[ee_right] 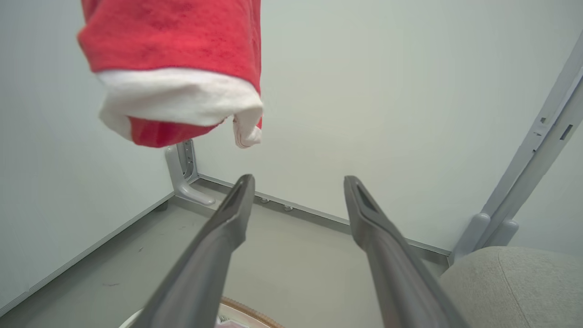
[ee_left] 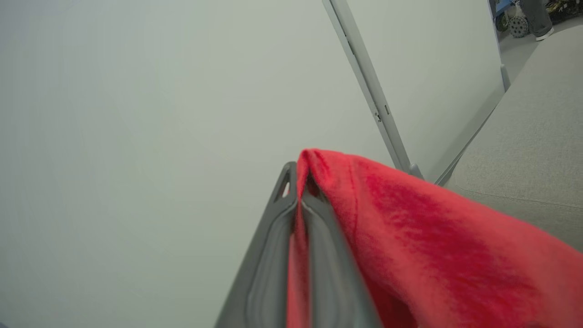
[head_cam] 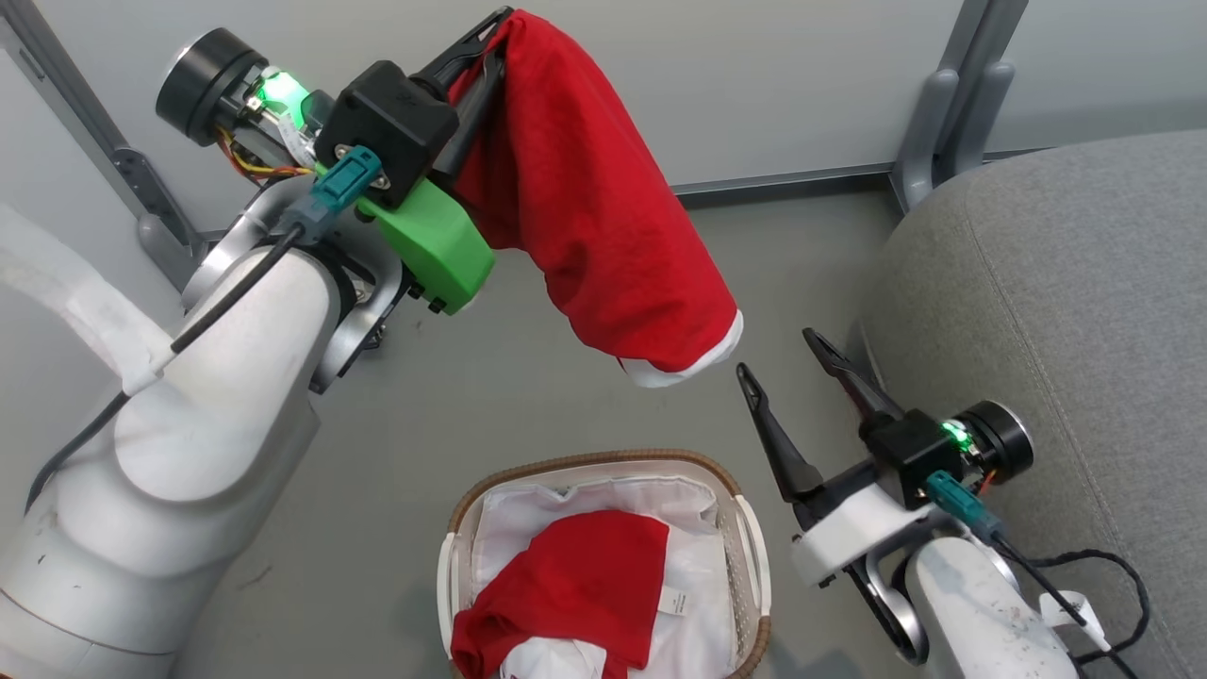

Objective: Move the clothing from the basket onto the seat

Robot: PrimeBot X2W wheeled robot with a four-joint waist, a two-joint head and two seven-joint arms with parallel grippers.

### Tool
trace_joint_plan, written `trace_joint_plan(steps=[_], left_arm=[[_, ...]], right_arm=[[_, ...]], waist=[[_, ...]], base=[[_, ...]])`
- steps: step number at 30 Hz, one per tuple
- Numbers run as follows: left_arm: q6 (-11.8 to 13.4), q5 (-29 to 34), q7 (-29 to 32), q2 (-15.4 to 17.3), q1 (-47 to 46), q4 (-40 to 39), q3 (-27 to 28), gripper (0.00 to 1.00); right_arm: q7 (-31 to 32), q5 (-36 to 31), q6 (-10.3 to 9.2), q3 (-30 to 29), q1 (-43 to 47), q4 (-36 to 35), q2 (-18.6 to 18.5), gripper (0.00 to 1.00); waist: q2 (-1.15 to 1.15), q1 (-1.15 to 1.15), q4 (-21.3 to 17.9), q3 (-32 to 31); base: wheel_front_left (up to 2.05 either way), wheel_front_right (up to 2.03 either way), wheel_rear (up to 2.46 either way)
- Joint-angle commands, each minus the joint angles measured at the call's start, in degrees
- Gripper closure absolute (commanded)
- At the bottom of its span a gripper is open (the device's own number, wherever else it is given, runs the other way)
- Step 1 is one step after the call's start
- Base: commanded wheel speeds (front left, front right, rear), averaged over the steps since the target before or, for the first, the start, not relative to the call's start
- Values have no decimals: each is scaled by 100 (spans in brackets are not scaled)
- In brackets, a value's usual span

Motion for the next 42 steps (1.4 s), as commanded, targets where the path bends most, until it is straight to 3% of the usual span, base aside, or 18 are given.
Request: trace_joint_plan(steps=[1,6,20,21,25,32,33,34,35,36,42], left_arm=[[35,-49,37,22,-56,-92,-3,100],[52,-59,128,-36,38,-314,-112,100],[77,-166,-18,-98,376,-381,-349,100],[92,-184,-35,-107,416,-373,-359,100],[148,-260,-170,-158,622,-353,-382,100],[315,-533,-612,-285,1186,-123,-317,100],[355,-576,-715,-306,1301,-52,-302,70],[378,-597,-812,-325,1383,2,-285,53],[412,-609,-927,-347,1475,81,-284,16],[433,-641,-1058,-378,1572,168,-276,0],[465,-807,-1562,-546,2005,647,-214,0]], right_arm=[[-29,-108,-4,116,-122,69,-19,0],[-28,-394,-4,564,-482,222,-25,0],[-29,-361,-4,682,-1118,-161,-20,0],[-29,-326,-4,700,-1118,-128,-21,44],[-28,-209,-4,741,-1095,-72,-19,100],[-28,-84,-4,725,-963,-138,-21,100],[-29,-58,-4,696,-947,-151,-21,100],[-29,-48,-4,673,-934,-159,-21,100],[-28,-26,-4,640,-918,-165,-20,100],[-28,-7,-4,604,-906,-168,-20,100],[-28,13,-4,378,-897,-174,-20,100]], waist=[[0,0,48,-31],[0,0,136,-61],[0,0,274,-33],[0,0,276,-39],[0,0,280,-48],[0,0,269,-76],[0,0,266,-81],[0,0,264,-85],[0,0,261,-88],[0,0,259,-92],[0,0,247,-102]], base=[[0,0,0],[0,0,0],[0,0,0],[0,0,0],[0,0,0],[0,0,0],[0,0,0],[0,0,0],[0,0,0],[0,0,0],[0,0,0]])
